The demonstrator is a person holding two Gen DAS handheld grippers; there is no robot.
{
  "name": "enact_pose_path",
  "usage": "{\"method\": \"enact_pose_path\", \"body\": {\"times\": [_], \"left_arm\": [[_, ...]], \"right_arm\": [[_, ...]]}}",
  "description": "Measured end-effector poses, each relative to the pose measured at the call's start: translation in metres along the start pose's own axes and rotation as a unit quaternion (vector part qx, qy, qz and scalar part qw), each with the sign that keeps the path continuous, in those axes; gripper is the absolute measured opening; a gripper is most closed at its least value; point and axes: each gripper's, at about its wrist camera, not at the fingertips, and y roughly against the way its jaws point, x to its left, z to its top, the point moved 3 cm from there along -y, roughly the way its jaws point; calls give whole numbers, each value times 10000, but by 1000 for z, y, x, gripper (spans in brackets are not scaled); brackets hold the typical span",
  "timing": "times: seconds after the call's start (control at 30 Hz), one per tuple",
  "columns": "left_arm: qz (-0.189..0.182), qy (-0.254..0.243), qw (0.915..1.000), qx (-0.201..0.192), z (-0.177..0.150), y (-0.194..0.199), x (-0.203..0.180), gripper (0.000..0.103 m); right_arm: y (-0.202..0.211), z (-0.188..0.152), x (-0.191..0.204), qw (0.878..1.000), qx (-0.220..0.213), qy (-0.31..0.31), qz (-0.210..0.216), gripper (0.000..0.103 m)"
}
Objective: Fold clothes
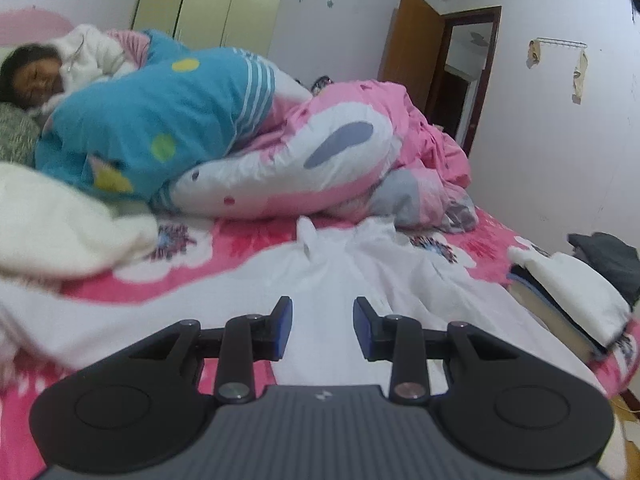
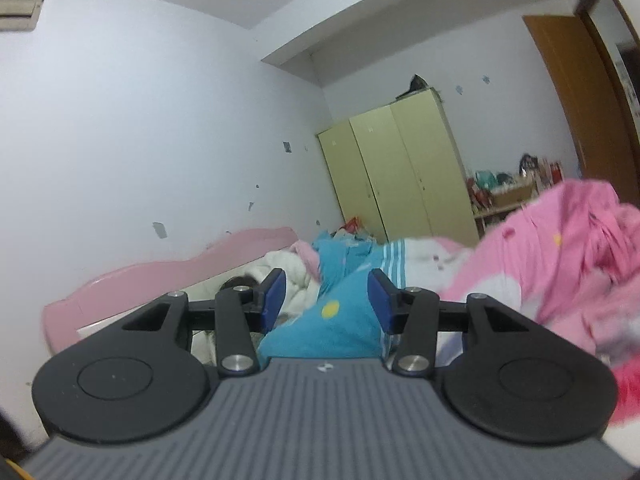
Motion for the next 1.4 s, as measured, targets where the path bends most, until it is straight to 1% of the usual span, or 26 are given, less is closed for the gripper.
{"method": "enact_pose_path", "body": {"times": [0.07,0.1,0.17,0.23,0.3,0.33,0.4,0.47,0.5,0.53,0.63,0.77,0.8,0.9,0.97,1.0,1.03,1.07,1.1,1.17,1.27,1.3,1.4], "left_arm": [[63,91,9999,-5,3,-23,6,34],[79,161,9998,52,0,-38,9,34],[134,278,9993,195,-10,-66,15,34],[178,352,9985,369,-25,-88,20,33],[204,399,9976,520,-40,-105,25,33],[246,401,9973,571,-47,-111,26,33],[344,345,9969,610,-57,-119,26,33],[443,286,9965,645,-67,-128,26,33],[498,242,9963,650,-69,-131,26,33],[554,196,9961,654,-71,-133,26,33],[563,166,9959,688,-77,-140,25,33],[538,177,9956,747,-86,-145,21,33],[539,172,9956,744,-86,-145,20,33],[525,188,9957,737,-87,-145,20,33],[508,246,9956,754,-88,-145,22,33],[502,263,9955,755,-88,-145,23,33],[501,275,9955,752,-88,-145,23,33],[503,286,9955,748,-89,-145,23,33],[512,294,9955,746,-89,-145,23,33],[531,311,9953,742,-88,-145,24,33],[544,349,9951,745,-89,-144,26,33],[547,364,9950,745,-89,-143,27,33],[542,393,9949,760,-89,-144,28,33]], "right_arm": [[-49,2,-5,9998,138,92,-115,45],[-76,-3,-11,9995,258,115,-166,45],[-134,-29,-32,9977,615,110,-257,45],[-189,-72,-60,9935,1072,78,-378,45],[-242,-129,-92,9852,1620,60,-555,44],[-266,-159,-110,9796,1899,18,-656,44],[-308,-222,-155,9646,2470,-271,-880,43],[-334,-273,-195,9485,2874,-618,-1182,43],[-343,-291,-210,9417,3006,-773,-1298,43],[-347,-302,-222,9369,3079,-912,-1384,43],[-359,-336,-258,9205,3290,-1326,-1639,43],[-376,-381,-305,8943,3556,-1871,-1971,43],[-379,-387,-311,8914,3576,-1938,-2001,43],[-384,-388,-310,8961,3542,-1842,-1940,44],[-387,-388,-305,8989,3568,-1700,-1892,41],[-388,-388,-302,9008,3580,-1622,-1846,34],[-389,-389,-298,9022,3599,-1537,-1813,22],[-390,-389,-294,9031,3622,-1448,-1793,14],[-390,-390,-291,9042,3630,-1371,-1784,4],[-386,-385,-281,9125,3480,-1130,-1831,3],[-372,-369,-260,9333,2984,-663,-1882,2],[-367,-365,-255,9375,2847,-491,-1939,2],[-355,-362,-245,9412,2544,59,-2220,2]]}}
